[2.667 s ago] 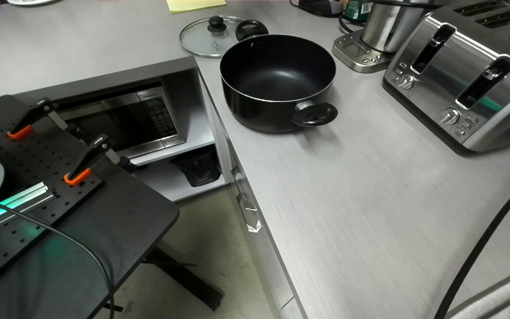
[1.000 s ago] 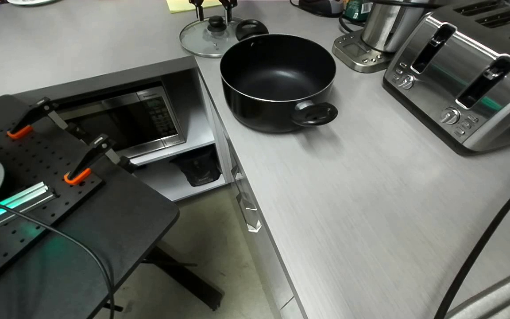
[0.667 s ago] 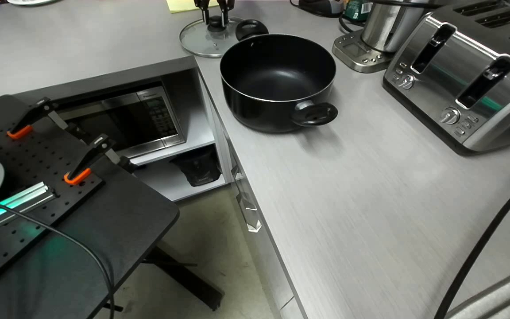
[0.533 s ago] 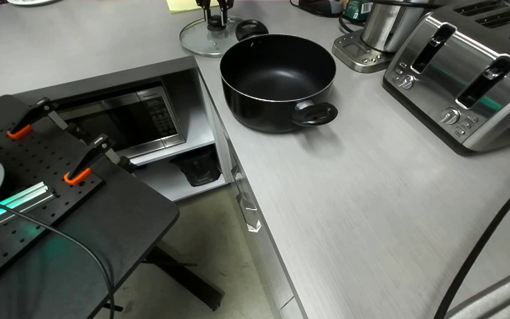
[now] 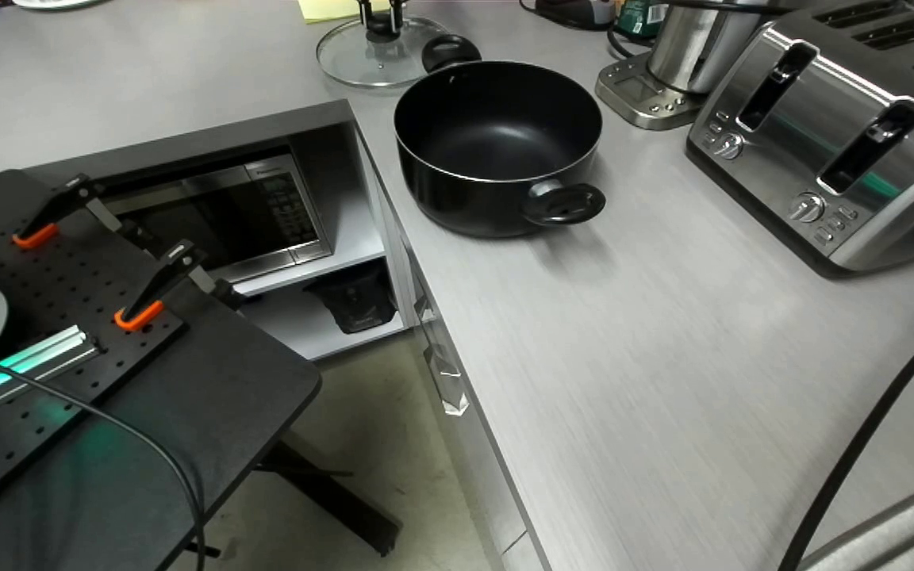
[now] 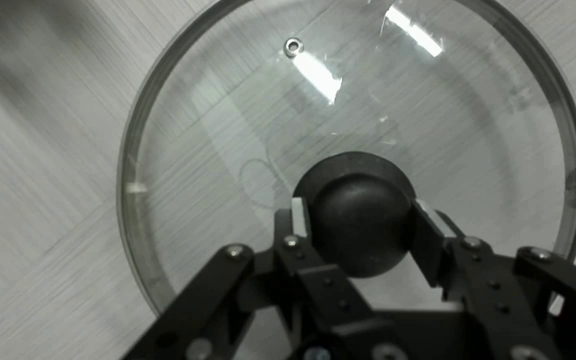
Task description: Put the clear lid on the pot
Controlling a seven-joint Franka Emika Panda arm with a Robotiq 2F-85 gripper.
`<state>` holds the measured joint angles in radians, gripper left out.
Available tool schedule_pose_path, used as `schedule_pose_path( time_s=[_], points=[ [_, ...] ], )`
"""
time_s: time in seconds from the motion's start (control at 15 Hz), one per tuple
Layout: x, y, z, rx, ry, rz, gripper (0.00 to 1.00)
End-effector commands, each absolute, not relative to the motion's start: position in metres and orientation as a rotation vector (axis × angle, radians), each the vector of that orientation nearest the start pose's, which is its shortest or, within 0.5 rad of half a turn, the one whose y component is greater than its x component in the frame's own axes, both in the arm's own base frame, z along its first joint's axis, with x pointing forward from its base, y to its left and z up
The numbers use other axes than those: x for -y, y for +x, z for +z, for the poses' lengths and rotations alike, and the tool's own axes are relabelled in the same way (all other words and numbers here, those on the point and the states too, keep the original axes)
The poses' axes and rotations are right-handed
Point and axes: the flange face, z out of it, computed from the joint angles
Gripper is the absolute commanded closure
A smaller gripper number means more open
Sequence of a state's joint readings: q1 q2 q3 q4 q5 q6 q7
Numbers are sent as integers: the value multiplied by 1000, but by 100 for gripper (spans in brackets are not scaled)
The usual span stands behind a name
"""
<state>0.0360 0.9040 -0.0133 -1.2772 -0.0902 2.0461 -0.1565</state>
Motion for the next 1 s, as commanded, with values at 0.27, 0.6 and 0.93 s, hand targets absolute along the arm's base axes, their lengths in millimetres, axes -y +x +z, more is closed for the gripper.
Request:
schedule_pose_path(
  time_s=[0.27, 0.6, 0.93],
  points=[
    [-28, 691, 306, 528, -3173, 7, 75],
    [-4, 650, 352, 484, -3173, -112, 75],
    [49, 612, 372, 263, -3162, -187, 75]
  ],
)
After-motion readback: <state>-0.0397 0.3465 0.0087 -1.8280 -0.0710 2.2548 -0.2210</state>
